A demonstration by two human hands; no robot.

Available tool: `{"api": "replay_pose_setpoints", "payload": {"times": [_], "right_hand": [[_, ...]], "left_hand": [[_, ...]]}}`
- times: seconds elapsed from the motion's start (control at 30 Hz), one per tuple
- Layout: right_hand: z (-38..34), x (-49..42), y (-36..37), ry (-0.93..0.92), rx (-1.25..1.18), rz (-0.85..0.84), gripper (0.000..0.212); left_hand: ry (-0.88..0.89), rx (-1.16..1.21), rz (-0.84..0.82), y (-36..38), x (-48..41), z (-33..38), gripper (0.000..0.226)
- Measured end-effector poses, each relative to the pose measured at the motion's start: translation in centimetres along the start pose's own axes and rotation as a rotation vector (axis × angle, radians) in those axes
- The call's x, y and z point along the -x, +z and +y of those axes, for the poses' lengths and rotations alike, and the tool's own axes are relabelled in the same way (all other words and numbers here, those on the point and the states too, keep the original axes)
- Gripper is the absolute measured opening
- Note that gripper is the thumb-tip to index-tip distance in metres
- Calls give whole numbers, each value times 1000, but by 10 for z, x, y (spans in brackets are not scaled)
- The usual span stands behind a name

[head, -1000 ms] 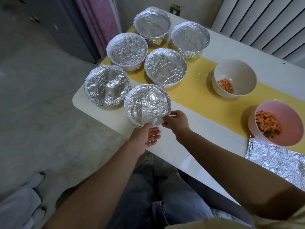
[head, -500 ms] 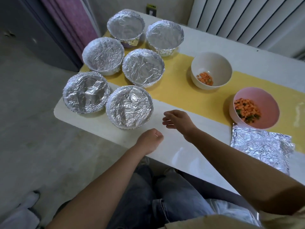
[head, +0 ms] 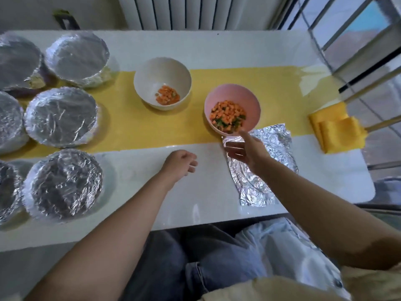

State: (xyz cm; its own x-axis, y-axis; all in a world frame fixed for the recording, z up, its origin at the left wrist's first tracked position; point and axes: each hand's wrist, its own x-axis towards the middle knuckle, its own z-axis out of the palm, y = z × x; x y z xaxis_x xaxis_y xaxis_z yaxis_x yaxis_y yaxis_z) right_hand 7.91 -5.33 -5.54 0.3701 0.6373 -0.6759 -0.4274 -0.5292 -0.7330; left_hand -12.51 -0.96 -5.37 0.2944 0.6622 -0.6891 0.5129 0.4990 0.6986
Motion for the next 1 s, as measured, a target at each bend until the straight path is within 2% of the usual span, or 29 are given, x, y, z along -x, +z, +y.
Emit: {"api": "replay_pose_setpoints", "payload": {"times": [0.13, 0.23, 0.4, 0.53, 0.63, 0.77, 0.83, 0.87, 0.93, 1.0], "right_hand": [[-13, -19, 0, 45, 37, -9, 28], [-14, -26, 3, 30, 65, 59, 36], [-12, -16, -5, -27, 116, 139, 28], [-4, 7, -12, -45, 251, 78, 27], [7, 20, -9, -51, 296, -3, 28], [17, 32, -2, -106, 303, -128, 30], [24, 33, 2, -146, 305, -76, 38], [32, 31, 2, -200, 375, -2, 42], [50, 23, 1, -308, 678, 99, 49], [69, 20, -1, -280, 966, 14, 55]], "left_hand": [[-77, 164, -18, 15, -17, 29, 14], [-85, 194, -39, 20, -27, 45, 14], [-134, 289, 4, 13, -28, 54, 33], [-156, 323, -18, 13, -22, 47, 35], [-106, 295, 114, 17, -16, 34, 22], [-35, 270, 294, 9, -7, 14, 26], [-47, 344, 357, 2, -2, 7, 26], [-55, 377, 385, -1, 0, 3, 28], [-59, 415, 420, -7, 5, -4, 29], [-71, 434, 432, -11, 12, -10, 27]]}}
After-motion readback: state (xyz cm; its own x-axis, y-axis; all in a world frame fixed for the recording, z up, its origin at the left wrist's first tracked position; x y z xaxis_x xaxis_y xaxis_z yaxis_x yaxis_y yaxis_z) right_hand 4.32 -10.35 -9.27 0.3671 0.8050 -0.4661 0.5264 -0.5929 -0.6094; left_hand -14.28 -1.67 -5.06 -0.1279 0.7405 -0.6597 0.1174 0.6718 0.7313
